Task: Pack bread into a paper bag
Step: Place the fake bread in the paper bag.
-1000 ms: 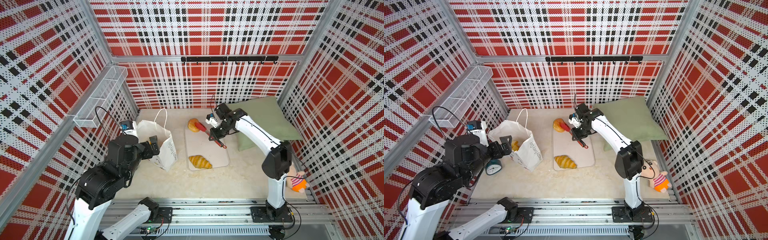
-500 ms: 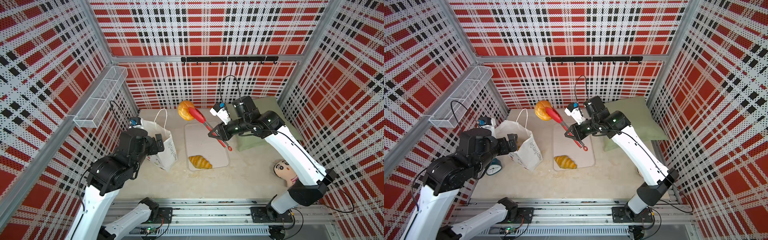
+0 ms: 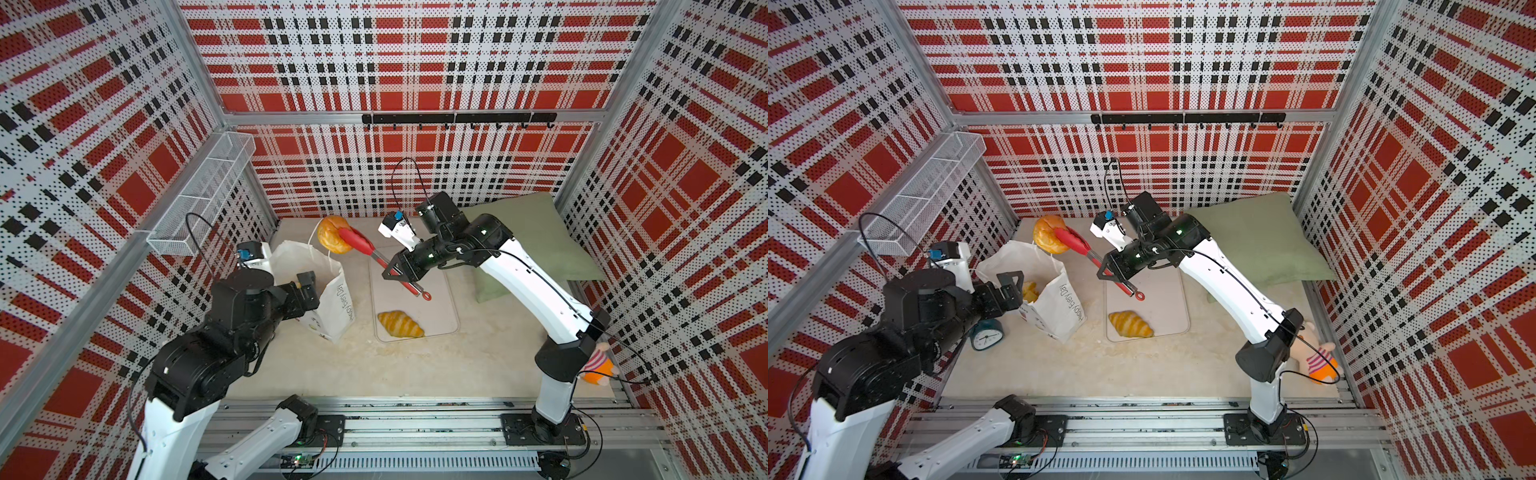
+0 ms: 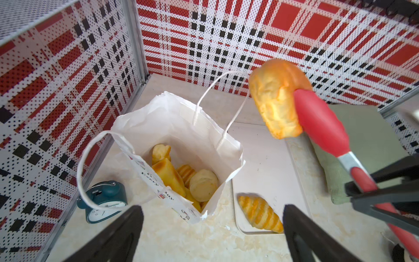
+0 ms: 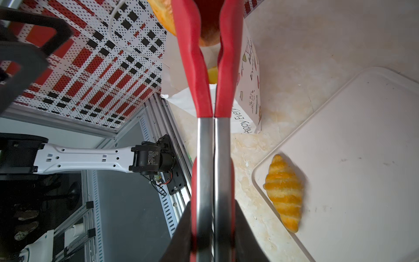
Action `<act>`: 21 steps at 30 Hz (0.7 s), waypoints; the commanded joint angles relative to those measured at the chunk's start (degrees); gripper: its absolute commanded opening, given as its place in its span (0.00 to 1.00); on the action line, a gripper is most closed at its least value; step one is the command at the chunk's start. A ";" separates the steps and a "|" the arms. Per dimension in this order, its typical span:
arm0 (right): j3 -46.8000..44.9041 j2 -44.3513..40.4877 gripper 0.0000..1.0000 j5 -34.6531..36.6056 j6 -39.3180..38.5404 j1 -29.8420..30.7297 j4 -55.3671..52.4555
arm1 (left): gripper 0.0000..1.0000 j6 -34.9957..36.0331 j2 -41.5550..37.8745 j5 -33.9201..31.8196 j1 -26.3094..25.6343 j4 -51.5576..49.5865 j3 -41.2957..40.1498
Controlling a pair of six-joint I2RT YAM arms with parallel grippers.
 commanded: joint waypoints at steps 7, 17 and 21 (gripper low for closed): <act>5.72 4.72 0.00 -1.99 -1.01 4.13 0.35 | 0.99 -3.09 -2.67 -2.07 0.30 -1.73 -0.07; 5.41 7.84 0.10 -0.66 -0.21 7.14 1.31 | 0.99 -3.02 -2.63 -2.07 0.35 -1.24 -0.52; 5.73 9.20 0.17 -1.15 0.83 7.09 3.16 | 0.99 -2.72 -2.13 -1.72 0.30 -1.33 -0.02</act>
